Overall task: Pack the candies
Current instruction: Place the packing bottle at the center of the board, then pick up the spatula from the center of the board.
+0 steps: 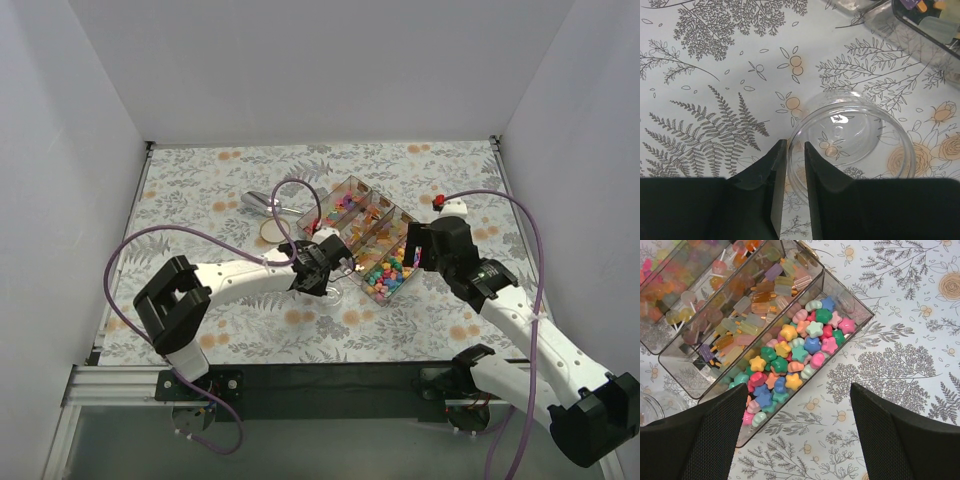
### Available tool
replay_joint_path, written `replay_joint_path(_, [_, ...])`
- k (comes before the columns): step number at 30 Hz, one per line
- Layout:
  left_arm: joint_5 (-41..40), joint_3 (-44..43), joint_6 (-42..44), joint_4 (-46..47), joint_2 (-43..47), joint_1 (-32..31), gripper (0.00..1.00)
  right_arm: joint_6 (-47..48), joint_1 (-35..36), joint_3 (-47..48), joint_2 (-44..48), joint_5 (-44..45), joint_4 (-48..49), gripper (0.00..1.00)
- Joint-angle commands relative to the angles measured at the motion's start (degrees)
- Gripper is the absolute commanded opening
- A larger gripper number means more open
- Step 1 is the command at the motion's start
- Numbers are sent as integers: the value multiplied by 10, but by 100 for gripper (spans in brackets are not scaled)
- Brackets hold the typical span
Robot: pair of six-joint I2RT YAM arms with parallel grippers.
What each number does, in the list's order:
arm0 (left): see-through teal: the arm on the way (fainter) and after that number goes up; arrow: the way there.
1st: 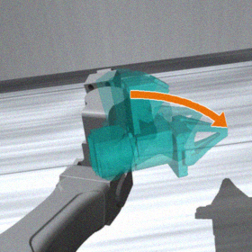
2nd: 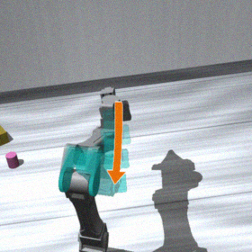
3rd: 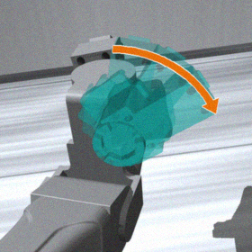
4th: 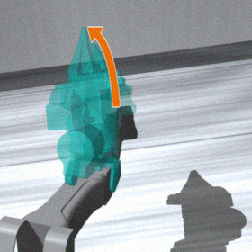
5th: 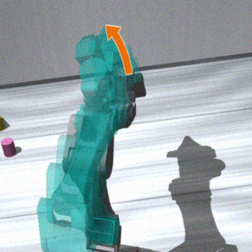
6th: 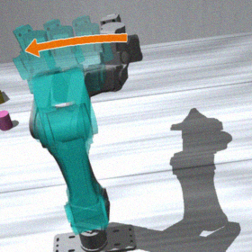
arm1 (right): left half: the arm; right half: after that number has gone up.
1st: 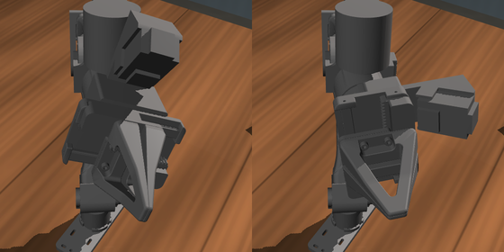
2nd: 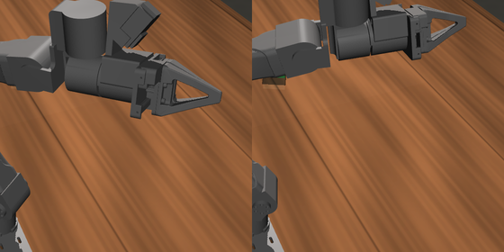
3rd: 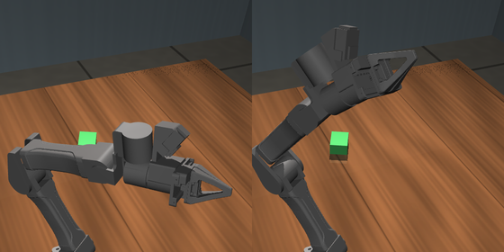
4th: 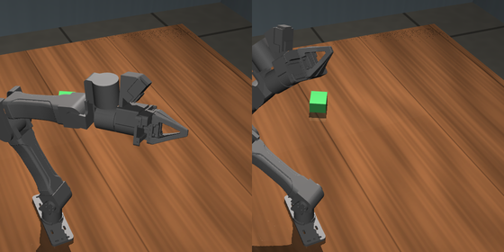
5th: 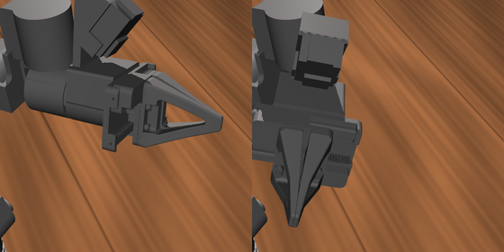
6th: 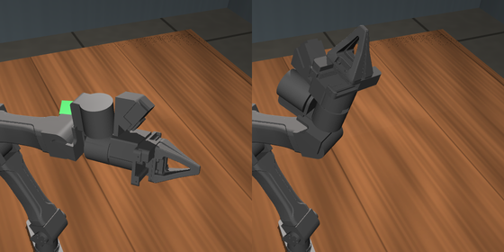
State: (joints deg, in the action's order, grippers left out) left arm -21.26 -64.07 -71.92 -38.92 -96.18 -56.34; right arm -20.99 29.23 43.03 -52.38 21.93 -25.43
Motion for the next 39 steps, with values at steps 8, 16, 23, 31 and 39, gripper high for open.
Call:
replay_joint_path(8, [10,-9,-28,25,13,-28,20,6,-2,-12,13,0,35,89])
replay_joint_path(16, [2,-32,-65,-15,58,-23,39,17,-2,-10,-1,-23,47,89])
replay_joint_path(23, [36,-97,-71,-37,85,94,65,30,-3,-8,-11,-61,52,89])
replay_joint_path(31, [17,-179,-84,12,-1,312,70,46,-3,-14,-9,-101,61,89])
replay_joint_path(39, [13,-251,-111,46,-133,421,66,60,-3,-7,8,-106,58,89])
